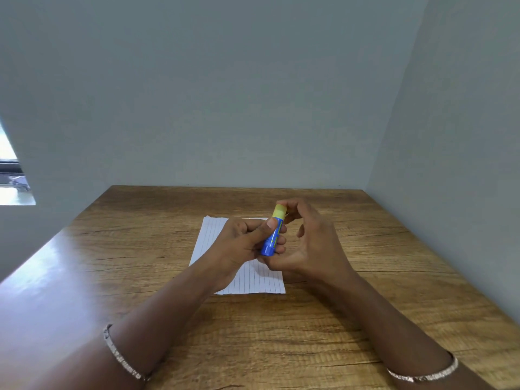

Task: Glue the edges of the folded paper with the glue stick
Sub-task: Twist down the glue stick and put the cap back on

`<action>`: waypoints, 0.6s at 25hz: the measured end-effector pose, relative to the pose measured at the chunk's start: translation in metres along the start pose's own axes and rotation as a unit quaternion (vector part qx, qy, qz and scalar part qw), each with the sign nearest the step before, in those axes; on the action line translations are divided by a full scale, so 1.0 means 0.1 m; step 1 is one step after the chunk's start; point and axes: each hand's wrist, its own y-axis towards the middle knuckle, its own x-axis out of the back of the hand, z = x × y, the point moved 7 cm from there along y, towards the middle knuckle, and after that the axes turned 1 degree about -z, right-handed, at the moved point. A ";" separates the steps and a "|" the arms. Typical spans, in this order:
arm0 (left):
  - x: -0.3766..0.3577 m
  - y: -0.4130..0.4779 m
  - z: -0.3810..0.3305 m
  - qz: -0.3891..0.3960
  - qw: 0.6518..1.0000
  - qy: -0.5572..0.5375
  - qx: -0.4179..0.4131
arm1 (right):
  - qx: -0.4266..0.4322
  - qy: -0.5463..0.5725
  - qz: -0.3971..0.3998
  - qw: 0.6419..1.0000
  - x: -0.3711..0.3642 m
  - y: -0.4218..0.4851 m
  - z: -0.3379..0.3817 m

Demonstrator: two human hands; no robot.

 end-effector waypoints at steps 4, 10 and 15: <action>-0.02 -0.02 0.03 -0.003 1.000 -0.003 0.012 | -0.024 -0.006 0.032 0.999 -0.02 0.00 -0.04; 0.03 0.00 -0.06 -0.041 0.999 -0.005 0.006 | -0.229 0.275 0.072 0.931 -0.08 -0.06 -0.18; -0.02 -0.01 -0.05 -0.033 0.999 0.002 0.002 | -0.248 0.328 0.032 0.911 -0.01 -0.03 -0.27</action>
